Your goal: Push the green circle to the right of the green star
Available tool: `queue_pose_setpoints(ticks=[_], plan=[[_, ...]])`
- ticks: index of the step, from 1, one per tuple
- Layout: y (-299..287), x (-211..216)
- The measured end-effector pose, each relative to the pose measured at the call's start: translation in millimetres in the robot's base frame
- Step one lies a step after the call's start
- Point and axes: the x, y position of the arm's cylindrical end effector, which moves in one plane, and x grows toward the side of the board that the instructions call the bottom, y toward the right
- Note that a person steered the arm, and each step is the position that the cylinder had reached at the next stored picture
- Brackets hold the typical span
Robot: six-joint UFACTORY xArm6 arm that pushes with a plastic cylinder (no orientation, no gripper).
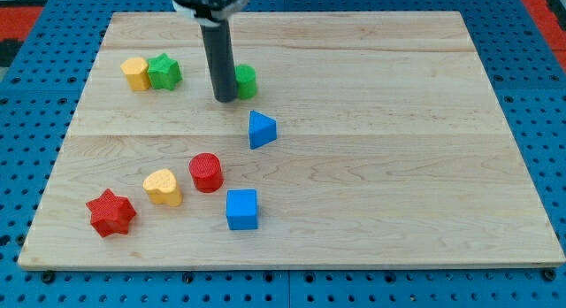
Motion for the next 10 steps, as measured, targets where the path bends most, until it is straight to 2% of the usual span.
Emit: queue_pose_setpoints(ticks=[1,2,3,4,5,6,7,8,10], plan=[[2.6,11.9],[36.8,28.2],[63.7,5.5],[42.7,-18.3],[-3.0,-19.2],[-2.6,-19.1],[40.2,-32.7],[34.2,-62.0],[4.1,-57.4]])
